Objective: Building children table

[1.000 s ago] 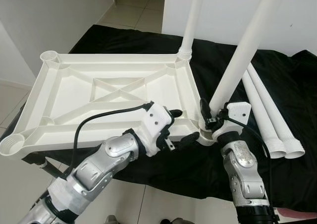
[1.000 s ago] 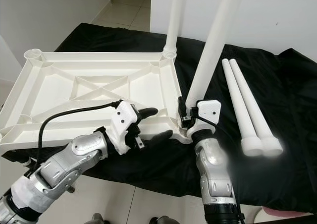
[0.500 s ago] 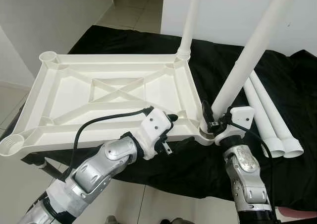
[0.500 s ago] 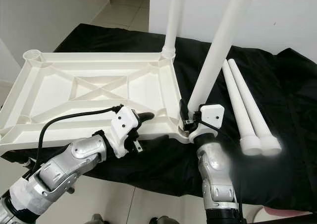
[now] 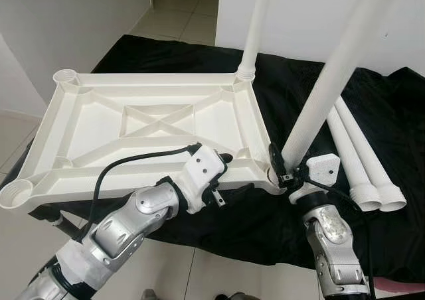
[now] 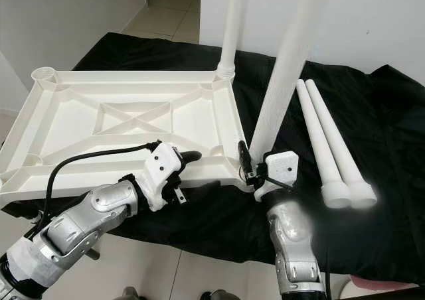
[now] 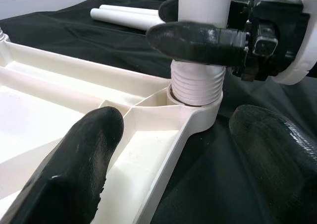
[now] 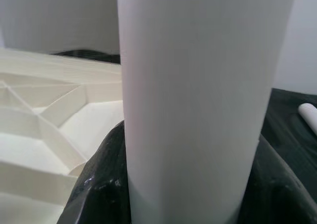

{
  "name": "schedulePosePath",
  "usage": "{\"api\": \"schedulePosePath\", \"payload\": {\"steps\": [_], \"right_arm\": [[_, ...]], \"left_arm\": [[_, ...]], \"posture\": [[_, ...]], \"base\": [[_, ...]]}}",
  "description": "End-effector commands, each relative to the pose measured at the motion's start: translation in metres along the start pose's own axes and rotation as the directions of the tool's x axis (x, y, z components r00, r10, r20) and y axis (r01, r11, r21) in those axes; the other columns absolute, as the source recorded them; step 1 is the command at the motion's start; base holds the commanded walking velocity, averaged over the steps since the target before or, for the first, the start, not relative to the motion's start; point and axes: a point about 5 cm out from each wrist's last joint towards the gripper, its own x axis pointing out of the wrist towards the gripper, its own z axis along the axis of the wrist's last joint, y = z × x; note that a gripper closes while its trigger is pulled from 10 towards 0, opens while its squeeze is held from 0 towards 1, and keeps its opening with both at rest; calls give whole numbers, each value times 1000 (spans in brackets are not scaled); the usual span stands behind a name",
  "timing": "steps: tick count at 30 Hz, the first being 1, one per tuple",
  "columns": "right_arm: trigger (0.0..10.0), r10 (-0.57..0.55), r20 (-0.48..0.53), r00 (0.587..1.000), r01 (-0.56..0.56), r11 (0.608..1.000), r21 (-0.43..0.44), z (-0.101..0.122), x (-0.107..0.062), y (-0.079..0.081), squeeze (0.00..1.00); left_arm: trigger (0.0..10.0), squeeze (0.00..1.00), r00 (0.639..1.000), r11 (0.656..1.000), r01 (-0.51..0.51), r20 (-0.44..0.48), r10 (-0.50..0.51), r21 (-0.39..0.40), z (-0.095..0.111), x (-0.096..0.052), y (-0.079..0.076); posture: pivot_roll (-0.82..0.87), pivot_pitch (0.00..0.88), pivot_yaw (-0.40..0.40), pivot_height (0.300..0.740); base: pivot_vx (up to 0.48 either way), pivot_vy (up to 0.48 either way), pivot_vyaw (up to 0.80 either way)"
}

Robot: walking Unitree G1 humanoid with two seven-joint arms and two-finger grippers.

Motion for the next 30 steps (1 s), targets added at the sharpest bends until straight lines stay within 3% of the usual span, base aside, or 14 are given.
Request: {"api": "schedulePosePath", "payload": {"steps": [1, 17, 20, 22, 30], "right_arm": [[10000, 40, -93, 995, -40, 999, 0, -18, -7, 5, 0], [10000, 155, -78, 985, -161, 985, -69, -21, -9, 14, 0], [10000, 131, -77, 988, -131, 991, 2, -23, -11, 14, 0], [10000, 93, -87, 992, -83, 991, 103, -26, -12, 12, 0], [10000, 78, -87, 993, -64, 986, 157, -28, -11, 11, 0]], "left_arm": [[10000, 0, 989, 989, 147, -16, -147, 0, -2, 0, -8], [10000, 0, 989, 990, 144, -17, -144, 9, 0, -1, -7], [10000, 0, 989, 989, 145, -14, -145, 8, 1, 0, -8], [10000, 0, 989, 989, 147, -13, -147, 10, 1, 0, -8], [10000, 0, 989, 989, 150, -12, -150, 15, 1, 1, -8]], "posture": [[9, 127, -32, 740], [14, 121, -33, 740], [13, 119, -34, 740], [13, 117, -33, 740], [13, 110, -36, 740]], "base": [[0, 0, 0], [0, 0, 0], [0, 0, 0], [0, 0, 0], [0, 0, 0]]}}
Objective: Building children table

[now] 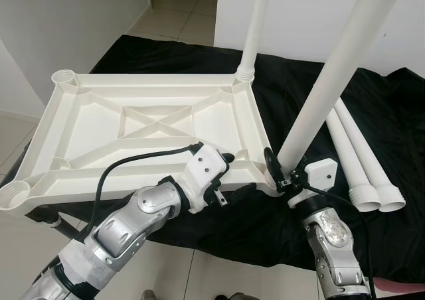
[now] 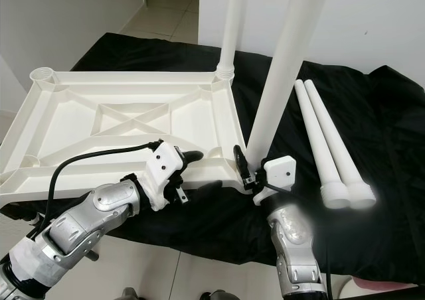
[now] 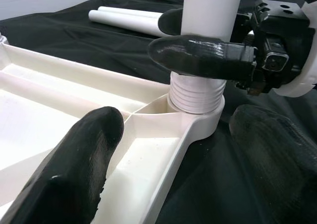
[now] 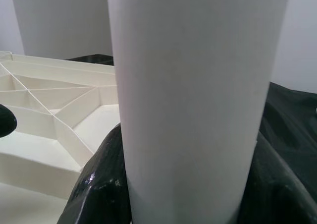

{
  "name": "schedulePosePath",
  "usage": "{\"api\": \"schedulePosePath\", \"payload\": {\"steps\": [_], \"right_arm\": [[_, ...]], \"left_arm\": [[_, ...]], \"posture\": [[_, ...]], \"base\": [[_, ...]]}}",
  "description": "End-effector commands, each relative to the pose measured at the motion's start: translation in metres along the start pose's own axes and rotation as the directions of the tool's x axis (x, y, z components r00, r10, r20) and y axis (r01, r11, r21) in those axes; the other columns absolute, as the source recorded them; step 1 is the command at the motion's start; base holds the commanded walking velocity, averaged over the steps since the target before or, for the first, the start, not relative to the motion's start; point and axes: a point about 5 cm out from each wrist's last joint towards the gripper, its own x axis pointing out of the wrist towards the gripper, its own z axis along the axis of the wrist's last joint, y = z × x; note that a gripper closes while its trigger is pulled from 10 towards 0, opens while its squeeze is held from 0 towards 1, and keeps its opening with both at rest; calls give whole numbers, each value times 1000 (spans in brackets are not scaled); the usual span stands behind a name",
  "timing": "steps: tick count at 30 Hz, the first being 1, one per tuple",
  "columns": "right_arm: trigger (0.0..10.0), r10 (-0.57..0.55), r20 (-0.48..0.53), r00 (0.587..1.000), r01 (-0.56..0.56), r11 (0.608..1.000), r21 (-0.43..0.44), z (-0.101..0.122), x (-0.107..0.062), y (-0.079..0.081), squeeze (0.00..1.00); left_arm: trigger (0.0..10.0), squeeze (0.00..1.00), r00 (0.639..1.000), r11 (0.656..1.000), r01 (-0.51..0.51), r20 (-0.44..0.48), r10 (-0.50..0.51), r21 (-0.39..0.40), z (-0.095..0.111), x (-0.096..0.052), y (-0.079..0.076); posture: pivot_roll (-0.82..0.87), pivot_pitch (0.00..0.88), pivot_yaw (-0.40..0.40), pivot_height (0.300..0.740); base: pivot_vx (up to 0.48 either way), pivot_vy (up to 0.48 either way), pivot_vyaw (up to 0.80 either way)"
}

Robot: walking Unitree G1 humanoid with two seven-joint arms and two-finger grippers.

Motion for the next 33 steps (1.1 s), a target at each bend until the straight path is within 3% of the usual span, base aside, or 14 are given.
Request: {"api": "schedulePosePath", "payload": {"steps": [1, 9, 12, 18, 29, 33], "right_arm": [[10000, 5, -111, 994, 4, 997, 83, -21, -9, 4, 0], [10000, -16, -113, 993, 33, 988, 148, -21, -6, 1, 0], [10000, -47, -125, 991, 73, 975, 211, -23, -8, 0, 0], [10000, -61, -137, 989, 93, 967, 236, -26, -9, 0, 0], [10000, -57, -140, 989, 85, 975, 204, -23, -7, 4, 0], [10000, -205, -204, 957, 240, 957, 164, -25, -1, 5, 0]], "left_arm": [[10000, 0, 988, 988, 156, -15, -155, 20, 0, -1, -8], [10000, 0, 988, 987, 156, -15, -156, 24, 0, -1, -8], [10000, 0, 988, 988, 155, -15, -155, 26, 0, -1, -8], [10000, 0, 988, 987, 156, -17, -156, 26, 0, -2, -9], [10000, 0, 988, 988, 152, -20, -152, 20, 0, -1, -8], [10000, 0, 989, 988, 150, -19, -149, 26, 0, -1, -8]], "posture": [[13, 110, -36, 740], [16, 103, -40, 740], [17, 99, -44, 740], [18, 98, -44, 740], [19, 96, -42, 740], [19, 93, -44, 740]], "base": [[0, 0, 0], [0, 0, 0], [0, 0, 0], [0, 0, 0], [0, 0, 0], [0, 0, 0]]}}
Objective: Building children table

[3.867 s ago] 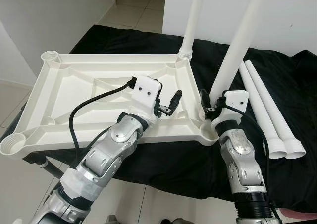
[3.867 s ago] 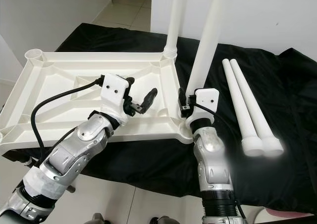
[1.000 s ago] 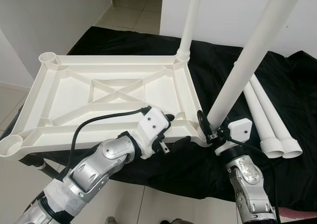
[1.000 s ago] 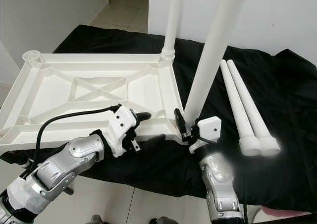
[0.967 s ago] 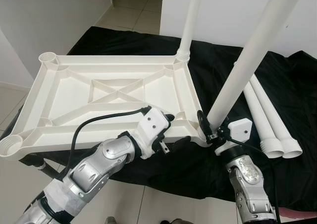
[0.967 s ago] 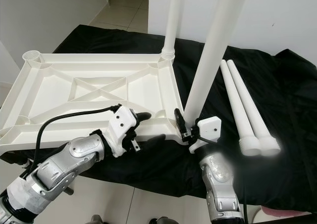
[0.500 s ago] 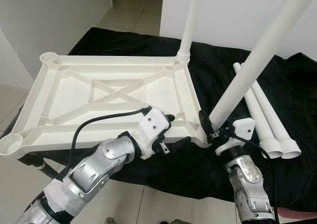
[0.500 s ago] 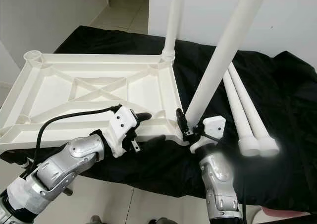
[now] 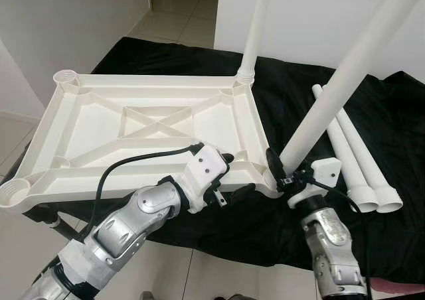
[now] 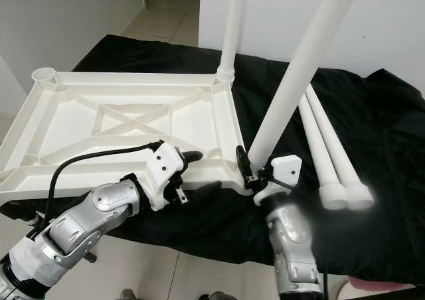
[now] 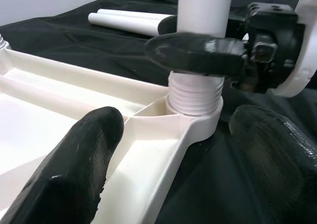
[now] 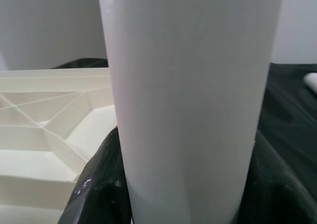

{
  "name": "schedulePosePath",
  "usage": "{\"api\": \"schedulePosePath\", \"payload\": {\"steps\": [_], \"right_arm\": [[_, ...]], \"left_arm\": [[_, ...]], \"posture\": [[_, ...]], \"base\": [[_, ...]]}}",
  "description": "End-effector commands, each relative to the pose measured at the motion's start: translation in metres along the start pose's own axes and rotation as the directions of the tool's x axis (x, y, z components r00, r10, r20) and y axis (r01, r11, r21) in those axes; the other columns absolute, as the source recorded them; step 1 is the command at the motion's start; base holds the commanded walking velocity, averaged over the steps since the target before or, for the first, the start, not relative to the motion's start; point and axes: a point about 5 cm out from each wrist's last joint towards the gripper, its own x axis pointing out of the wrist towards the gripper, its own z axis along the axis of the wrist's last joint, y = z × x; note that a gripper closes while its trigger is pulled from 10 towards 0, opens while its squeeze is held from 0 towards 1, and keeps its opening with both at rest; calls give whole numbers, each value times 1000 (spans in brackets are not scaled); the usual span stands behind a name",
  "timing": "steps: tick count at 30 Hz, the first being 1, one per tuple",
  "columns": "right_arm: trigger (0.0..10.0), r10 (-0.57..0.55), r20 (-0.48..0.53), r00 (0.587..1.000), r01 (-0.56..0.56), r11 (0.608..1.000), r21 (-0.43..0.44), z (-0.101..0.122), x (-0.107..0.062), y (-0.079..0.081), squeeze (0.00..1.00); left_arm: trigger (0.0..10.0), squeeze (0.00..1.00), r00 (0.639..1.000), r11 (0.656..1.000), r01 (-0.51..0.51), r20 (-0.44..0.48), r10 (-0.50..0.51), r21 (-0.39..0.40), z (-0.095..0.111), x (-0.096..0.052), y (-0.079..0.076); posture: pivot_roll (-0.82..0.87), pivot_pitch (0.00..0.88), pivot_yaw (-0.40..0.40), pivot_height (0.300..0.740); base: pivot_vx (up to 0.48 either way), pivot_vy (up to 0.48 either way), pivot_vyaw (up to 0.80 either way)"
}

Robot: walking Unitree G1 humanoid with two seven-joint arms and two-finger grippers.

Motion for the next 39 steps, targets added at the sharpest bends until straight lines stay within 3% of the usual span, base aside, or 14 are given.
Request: {"api": "schedulePosePath", "payload": {"steps": [1, 5, 7, 10, 22, 23, 27, 30, 36, 37, 39], "right_arm": [[10000, -77, -137, 988, 84, 995, 48, -23, -5, 0, 0], [10000, -188, -158, 970, 192, 981, 14, -25, -2, 5, 0], [10000, -305, -164, 938, 306, 952, -19, -26, 1, 9, 0], [10000, -353, -179, 918, 357, 934, -11, -28, 6, 13, 0], [10000, -302, -141, 943, 302, 953, -16, -23, 6, 16, 0], [10000, -276, -121, 953, 279, 960, 5, -20, 6, 16, 1000], [10000, -248, -86, 965, 251, 968, 23, -15, 7, 16, 1000], [10000, -173, -31, 984, 173, 985, -1, -5, 9, 7, 1000], [10000, -88, -12, 996, 87, 996, -35, 0, 10, 0, 1000], [10000, -42, -17, 999, 41, 998, -43, 2, 11, -5, 0], [10000, -11, -21, 1000, 10, 999, -47, 3, 11, -8, 0]], "left_arm": [[10000, 0, 988, 988, 155, -4, -155, 8, 0, -1, -9], [10000, 0, 988, 988, 156, -3, -156, 12, 1, -1, -9], [10000, 0, 988, 988, 157, -2, -157, 14, 1, 0, -10], [10000, 0, 987, 987, 158, -3, -158, 15, 0, 0, -10], [10000, 0, 988, 987, 157, -7, -157, 17, 0, 0, -11], [10000, 0, 988, 987, 158, -7, -157, 17, 0, 0, -11], [10000, 0, 987, 987, 158, -8, -158, 16, -1, -1, -11], [10000, 0, 987, 987, 162, -8, -162, 17, -1, 0, -12], [10000, 0, 986, 986, 166, -8, -165, 17, -1, 0, -13], [10000, 0, 986, 986, 167, -7, -167, 18, -1, 1, -14], [10000, 0, 986, 986, 167, -6, -167, 18, 0, 1, -14]], "posture": [[19, 93, -44, 740], [20, 91, -47, 740], [22, 87, -51, 740], [24, 87, -53, 740], [28, 81, -58, 740], [28, 80, -58, 740], [26, 79, -56, 740], [23, 80, -55, 740], [22, 81, -54, 740], [19, 83, -53, 740], [19, 83, -53, 740]], "base": [[0, 0, 0], [0, 0, 0], [0, 0, 0], [0, 0, 0], [0, 0, 0], [0, 0, 0], [0, 0, 0], [0, 0, 0], [0, 0, 0], [0, 0, 0], [0, 0, 0]]}}
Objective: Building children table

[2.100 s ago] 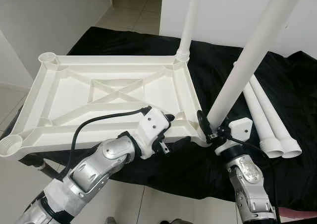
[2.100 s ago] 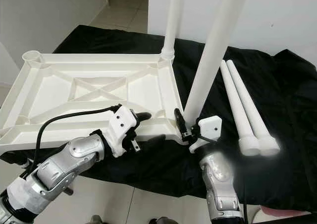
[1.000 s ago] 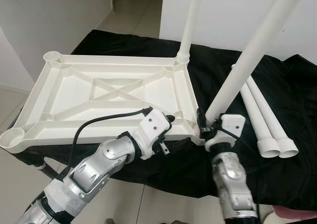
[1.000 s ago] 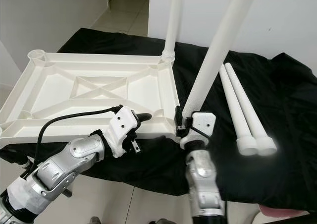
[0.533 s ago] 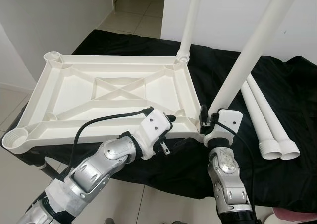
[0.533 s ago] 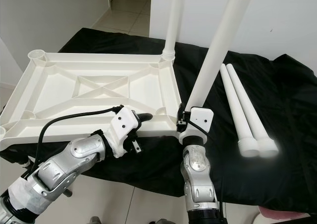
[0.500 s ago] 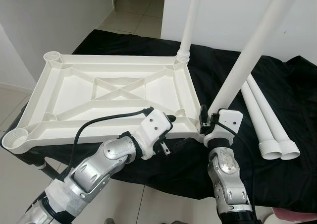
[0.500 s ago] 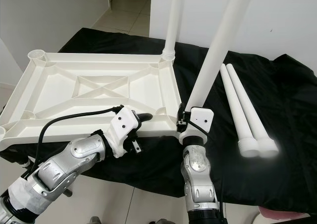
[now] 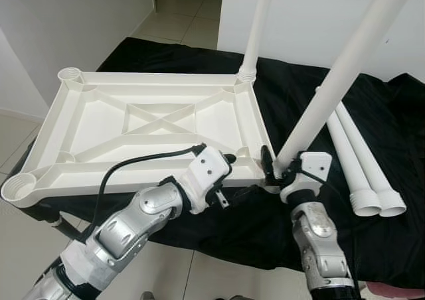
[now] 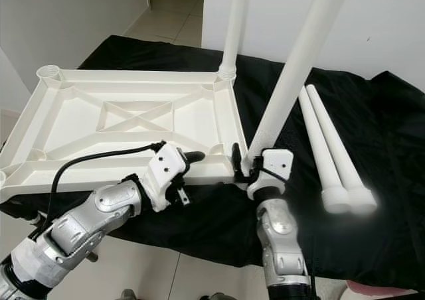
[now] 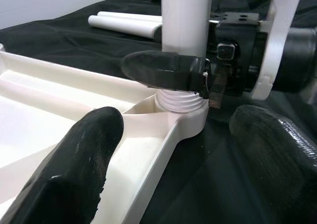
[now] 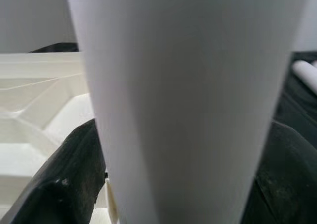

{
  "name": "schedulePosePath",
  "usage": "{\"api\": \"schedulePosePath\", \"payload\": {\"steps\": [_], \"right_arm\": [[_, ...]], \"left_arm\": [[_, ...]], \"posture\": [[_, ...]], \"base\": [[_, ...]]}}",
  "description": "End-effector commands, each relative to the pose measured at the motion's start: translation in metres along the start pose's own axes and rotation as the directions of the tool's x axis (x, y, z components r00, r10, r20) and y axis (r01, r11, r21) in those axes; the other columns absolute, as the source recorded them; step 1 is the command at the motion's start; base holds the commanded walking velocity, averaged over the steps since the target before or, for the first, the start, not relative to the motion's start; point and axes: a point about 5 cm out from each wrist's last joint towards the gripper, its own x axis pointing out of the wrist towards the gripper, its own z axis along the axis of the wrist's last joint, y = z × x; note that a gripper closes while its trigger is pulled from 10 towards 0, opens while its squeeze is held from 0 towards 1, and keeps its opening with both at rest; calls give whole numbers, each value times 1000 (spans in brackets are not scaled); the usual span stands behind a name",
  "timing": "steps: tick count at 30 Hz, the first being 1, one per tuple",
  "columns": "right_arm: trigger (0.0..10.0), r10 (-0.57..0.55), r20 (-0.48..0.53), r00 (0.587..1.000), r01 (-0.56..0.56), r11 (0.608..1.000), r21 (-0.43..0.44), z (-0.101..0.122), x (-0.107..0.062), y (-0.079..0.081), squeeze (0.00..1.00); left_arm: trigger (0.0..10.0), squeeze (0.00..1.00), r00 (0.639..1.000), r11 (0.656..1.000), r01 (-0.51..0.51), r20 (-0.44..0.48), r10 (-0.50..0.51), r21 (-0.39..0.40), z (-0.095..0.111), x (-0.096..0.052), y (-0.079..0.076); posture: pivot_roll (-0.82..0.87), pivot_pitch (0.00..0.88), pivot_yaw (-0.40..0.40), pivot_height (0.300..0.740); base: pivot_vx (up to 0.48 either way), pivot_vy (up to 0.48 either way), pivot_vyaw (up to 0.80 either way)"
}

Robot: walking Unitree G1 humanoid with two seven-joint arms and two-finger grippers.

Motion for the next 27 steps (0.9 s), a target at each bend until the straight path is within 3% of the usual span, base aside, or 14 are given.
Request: {"api": "schedulePosePath", "payload": {"steps": [1, 4, 6, 7, 18, 19, 20, 27], "right_arm": [[10000, 62, -7, 998, -62, 998, 5, 1, 1, -5, 0], [10000, 159, -15, 987, -159, 987, -24, 2, 5, -13, 0], [10000, 159, -15, 987, -159, 987, -24, 2, 5, -13, 0], [10000, 257, -34, 966, -259, 965, -50, 3, 10, -19, 0], [9608, 371, -71, 926, -375, 924, -69, 3, 20, -25, 0], [1333, 386, -80, 919, -392, 917, -72, 3, 22, -26, 0], [0, 396, -87, 914, -403, 913, -73, 2, 23, -28, 0], [0, 426, -108, 898, -432, 901, -39, -2, 23, -32, 0]], "left_arm": [[10000, 0, 986, 987, 163, -13, -163, 7, -2, -1, -12], [10000, 0, 987, 987, 161, -16, -161, -4, -2, 0, -12], [10000, 0, 987, 987, 161, -16, -161, -4, -2, 0, -12], [10000, 0, 988, 988, 153, -24, -154, -22, -3, 3, -12], [10000, 0, 991, 992, 122, -46, -123, -40, -5, 7, -11], [10000, 0, 992, 992, 116, -47, -118, -39, -5, 7, -10], [10000, 0, 993, 994, 109, -47, -110, -30, -4, 7, -8], [10000, 0, 994, 995, 99, -49, -100, -23, -4, 6, -7]], "posture": [[17, 83, -52, 740], [12, 89, -50, 740], [12, 89, -50, 740], [9, 95, -48, 740], [11, 99, -56, 740], [17, 100, -61, 740], [20, 100, -64, 740], [20, 102, -65, 740]], "base": [[0, 0, 0], [0, 0, 0], [0, 0, 0], [0, 0, 0], [0, 0, 0], [0, 0, 0], [0, 0, 0], [0, 0, 0]]}}
